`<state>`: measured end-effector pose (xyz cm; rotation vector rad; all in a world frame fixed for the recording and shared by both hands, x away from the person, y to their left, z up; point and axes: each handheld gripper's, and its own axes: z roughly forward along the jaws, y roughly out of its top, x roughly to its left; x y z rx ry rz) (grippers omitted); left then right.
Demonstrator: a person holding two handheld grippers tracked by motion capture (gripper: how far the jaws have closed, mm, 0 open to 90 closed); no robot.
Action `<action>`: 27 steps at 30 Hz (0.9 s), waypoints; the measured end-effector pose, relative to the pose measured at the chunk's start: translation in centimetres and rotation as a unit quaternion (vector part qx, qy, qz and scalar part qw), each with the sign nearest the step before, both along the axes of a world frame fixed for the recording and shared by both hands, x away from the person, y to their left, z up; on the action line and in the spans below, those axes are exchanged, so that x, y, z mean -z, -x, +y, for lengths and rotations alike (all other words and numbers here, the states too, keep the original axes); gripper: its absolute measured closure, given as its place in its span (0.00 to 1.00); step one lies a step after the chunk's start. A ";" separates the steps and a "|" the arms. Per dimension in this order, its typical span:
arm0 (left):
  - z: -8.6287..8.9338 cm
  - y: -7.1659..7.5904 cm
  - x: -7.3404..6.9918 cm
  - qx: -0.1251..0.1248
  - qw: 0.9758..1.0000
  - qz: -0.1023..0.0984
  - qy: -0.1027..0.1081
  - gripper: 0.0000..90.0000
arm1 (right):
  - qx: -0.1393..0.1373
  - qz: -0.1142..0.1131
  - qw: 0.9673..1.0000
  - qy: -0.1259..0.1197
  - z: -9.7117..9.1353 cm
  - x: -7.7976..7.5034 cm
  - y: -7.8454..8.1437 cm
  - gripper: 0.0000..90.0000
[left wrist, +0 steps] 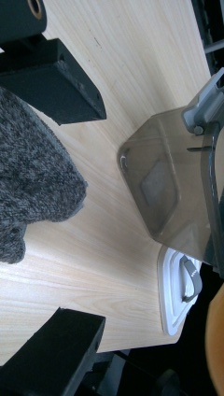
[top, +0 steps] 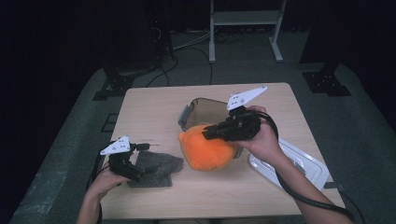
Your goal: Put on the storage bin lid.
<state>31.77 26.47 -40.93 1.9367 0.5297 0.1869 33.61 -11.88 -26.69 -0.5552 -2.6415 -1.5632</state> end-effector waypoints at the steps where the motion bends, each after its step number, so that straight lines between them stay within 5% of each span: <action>1: 0.0 0.0 0.0 0.000 1.000 0.000 0.000 0.03 | 0.002 -0.001 1.000 0.001 0.0 -0.2 -0.3 0.90; 27: -0.1 -0.1 0.0 0.008 1.000 -0.004 -0.005 0.03 | 0.053 0.002 0.999 0.000 -0.6 -2.4 -5.3 0.90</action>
